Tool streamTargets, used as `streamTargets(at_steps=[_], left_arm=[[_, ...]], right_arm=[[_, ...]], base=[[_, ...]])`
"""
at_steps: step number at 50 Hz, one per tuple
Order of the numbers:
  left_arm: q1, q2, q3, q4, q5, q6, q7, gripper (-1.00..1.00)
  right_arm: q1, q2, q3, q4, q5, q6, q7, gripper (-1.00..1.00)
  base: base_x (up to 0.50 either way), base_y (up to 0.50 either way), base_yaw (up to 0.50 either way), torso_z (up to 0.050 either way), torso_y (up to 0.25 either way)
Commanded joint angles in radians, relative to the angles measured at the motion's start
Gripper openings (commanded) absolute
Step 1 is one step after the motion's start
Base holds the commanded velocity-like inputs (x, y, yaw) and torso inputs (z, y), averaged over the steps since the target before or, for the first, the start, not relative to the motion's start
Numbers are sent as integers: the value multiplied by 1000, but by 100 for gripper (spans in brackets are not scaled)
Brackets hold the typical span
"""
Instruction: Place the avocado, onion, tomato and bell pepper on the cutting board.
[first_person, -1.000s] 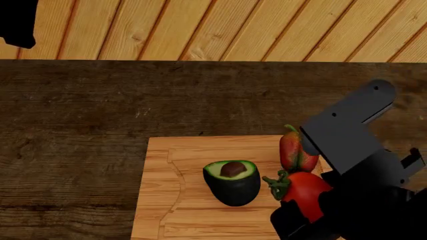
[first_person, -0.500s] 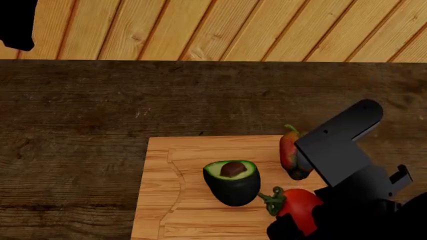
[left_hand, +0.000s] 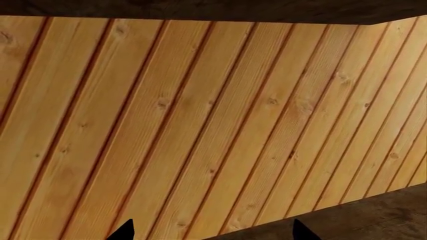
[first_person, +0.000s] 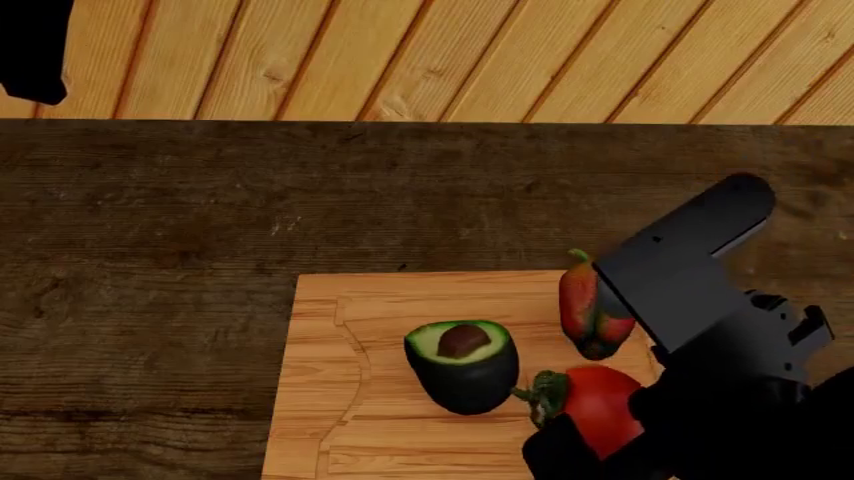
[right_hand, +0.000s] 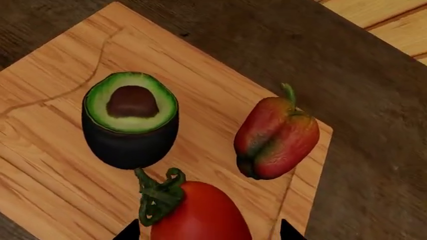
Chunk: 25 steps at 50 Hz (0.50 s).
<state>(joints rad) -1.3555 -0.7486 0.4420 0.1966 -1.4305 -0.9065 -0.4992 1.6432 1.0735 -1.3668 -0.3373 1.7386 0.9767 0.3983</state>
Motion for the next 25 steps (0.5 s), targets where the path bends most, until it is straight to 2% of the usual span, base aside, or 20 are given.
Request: streamTargets(at_steps=[1,25], left_arm=[[-5,4,4,0,2,0,1,100],[-19,3,4,5,-4,-2,-3,100]], right_arm=[[79,-4,30,-18,38,50,35,100],[243,19,102,-58,150,111,160,100]], base=[[0,0,0,0,0],[0,0,0,0,0]])
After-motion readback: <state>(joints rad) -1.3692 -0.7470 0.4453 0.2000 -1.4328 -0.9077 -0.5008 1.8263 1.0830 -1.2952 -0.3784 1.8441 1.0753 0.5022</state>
